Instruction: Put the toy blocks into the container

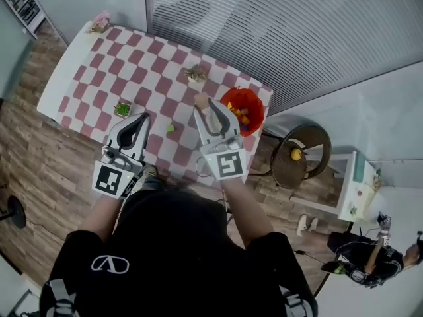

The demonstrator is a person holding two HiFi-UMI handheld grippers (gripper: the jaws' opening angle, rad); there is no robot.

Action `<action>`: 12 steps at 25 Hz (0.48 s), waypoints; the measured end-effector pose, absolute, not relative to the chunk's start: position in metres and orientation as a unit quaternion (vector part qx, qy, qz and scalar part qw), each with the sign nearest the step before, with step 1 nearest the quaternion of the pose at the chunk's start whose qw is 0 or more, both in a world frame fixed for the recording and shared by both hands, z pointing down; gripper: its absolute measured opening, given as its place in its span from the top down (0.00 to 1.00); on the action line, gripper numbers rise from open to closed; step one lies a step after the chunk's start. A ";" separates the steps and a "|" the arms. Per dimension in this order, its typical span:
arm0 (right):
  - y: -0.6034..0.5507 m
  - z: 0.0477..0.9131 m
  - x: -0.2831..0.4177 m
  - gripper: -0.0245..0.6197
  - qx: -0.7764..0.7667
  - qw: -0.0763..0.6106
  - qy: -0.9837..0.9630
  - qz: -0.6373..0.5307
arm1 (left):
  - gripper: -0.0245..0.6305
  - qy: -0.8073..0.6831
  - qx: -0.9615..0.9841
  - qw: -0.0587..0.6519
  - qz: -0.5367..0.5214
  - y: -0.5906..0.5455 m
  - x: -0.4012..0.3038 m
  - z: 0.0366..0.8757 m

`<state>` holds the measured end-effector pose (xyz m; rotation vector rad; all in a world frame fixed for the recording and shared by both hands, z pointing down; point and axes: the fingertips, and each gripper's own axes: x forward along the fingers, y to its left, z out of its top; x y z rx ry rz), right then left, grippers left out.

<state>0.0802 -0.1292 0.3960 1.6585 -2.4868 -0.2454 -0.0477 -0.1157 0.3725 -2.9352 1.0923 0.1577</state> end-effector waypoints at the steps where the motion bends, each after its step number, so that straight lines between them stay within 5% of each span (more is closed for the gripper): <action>1: -0.131 0.399 0.090 0.75 0.560 0.071 -0.822 -0.077 | 0.95 0.349 -0.936 0.002 0.050 -0.115 -0.047 0.373; 12: -0.140 0.417 0.215 0.75 0.656 0.066 -0.749 -0.066 | 0.95 0.345 -0.937 0.005 0.048 -0.111 -0.040 0.370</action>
